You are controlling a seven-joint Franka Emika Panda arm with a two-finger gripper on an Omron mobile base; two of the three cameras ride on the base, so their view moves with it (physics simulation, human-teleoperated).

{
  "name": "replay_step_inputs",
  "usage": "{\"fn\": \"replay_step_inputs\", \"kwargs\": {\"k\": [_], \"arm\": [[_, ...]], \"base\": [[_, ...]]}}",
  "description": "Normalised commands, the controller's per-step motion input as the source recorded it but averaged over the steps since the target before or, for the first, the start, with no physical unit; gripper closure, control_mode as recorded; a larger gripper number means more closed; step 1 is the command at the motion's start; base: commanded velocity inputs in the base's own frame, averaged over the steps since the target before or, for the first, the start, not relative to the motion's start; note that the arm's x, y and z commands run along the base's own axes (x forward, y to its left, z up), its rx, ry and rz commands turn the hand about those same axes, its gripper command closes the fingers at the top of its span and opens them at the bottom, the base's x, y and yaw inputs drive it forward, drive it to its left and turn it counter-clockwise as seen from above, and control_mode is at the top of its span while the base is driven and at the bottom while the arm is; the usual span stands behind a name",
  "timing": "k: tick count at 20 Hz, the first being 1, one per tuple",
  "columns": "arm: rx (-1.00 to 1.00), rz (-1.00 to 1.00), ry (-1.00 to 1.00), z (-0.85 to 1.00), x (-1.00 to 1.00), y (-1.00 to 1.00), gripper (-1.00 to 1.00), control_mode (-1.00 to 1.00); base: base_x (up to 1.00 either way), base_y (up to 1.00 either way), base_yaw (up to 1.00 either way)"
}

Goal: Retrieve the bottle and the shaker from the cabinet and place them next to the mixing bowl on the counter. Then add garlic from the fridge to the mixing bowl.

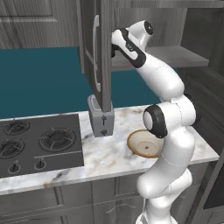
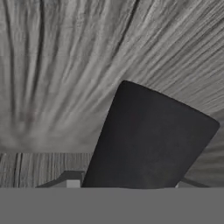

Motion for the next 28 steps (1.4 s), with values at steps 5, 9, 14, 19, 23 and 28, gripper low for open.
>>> {"fn": "replay_step_inputs", "kwargs": {"k": [5,9,14,19,23,28], "arm": [[0.13,0.00,-0.27,0.09,-0.76,-0.38,1.00,-1.00],[0.17,-0.02,-0.36,0.03,-1.00,-0.46,1.00,-1.00],[0.04,0.00,-0.31,0.00,-1.00,-0.50,1.00,-1.00],[0.00,0.00,-0.27,0.00,-0.93,-0.66,1.00,-1.00],[0.00,-0.01,-0.19,-0.21,-0.88,-0.66,1.00,-1.00],[-0.06,0.00,-0.16,-0.34,-0.96,-0.47,1.00,-1.00]], "base": [[0.00,0.00,0.00],[0.00,0.00,0.00],[0.00,0.00,0.00],[0.00,0.00,0.00],[0.00,0.00,0.00],[0.00,0.00,0.00]]}}
